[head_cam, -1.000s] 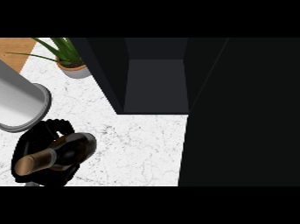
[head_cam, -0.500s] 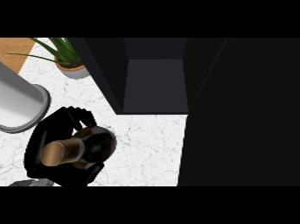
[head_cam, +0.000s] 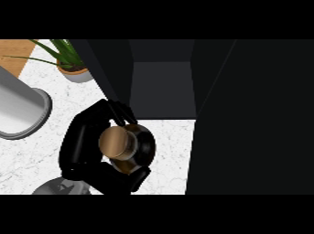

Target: Pick up the wine, place it into the cabinet and close the cabinet

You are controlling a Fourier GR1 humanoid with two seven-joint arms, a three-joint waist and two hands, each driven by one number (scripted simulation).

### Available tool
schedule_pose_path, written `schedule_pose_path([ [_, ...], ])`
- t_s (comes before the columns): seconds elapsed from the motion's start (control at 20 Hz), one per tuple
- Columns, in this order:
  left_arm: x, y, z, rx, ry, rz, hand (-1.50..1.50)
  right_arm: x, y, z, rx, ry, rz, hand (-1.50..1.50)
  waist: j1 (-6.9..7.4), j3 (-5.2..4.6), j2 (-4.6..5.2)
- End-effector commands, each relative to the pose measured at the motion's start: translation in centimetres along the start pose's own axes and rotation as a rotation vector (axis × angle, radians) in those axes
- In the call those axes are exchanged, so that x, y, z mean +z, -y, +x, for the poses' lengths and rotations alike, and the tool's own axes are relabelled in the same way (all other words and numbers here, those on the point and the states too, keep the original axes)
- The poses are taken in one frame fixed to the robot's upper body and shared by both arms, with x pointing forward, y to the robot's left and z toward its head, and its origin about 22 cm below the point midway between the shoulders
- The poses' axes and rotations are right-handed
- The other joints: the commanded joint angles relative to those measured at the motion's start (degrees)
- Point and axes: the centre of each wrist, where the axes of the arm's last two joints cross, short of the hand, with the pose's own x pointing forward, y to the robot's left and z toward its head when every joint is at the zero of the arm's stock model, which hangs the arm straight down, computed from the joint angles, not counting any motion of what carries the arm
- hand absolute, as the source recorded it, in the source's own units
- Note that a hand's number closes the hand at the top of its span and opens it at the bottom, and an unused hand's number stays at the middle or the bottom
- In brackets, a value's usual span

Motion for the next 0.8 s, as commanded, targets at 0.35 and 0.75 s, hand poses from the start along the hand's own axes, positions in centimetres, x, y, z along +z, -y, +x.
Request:
schedule_pose_path([
  [0.35,-4.3,6.0,0.8,-0.03,0.01,0.033,1.5,1.8,0.3,1.2,-0.038,0.04,0.009,-1.5,0.03,-0.01,0.05],
  [0.75,-6.8,7.2,1.5,-0.08,0.003,0.077,1.5,1.1,0.4,0.9,-0.01,0.048,0.014,-1.5,0.16,-0.02,0.03],
])
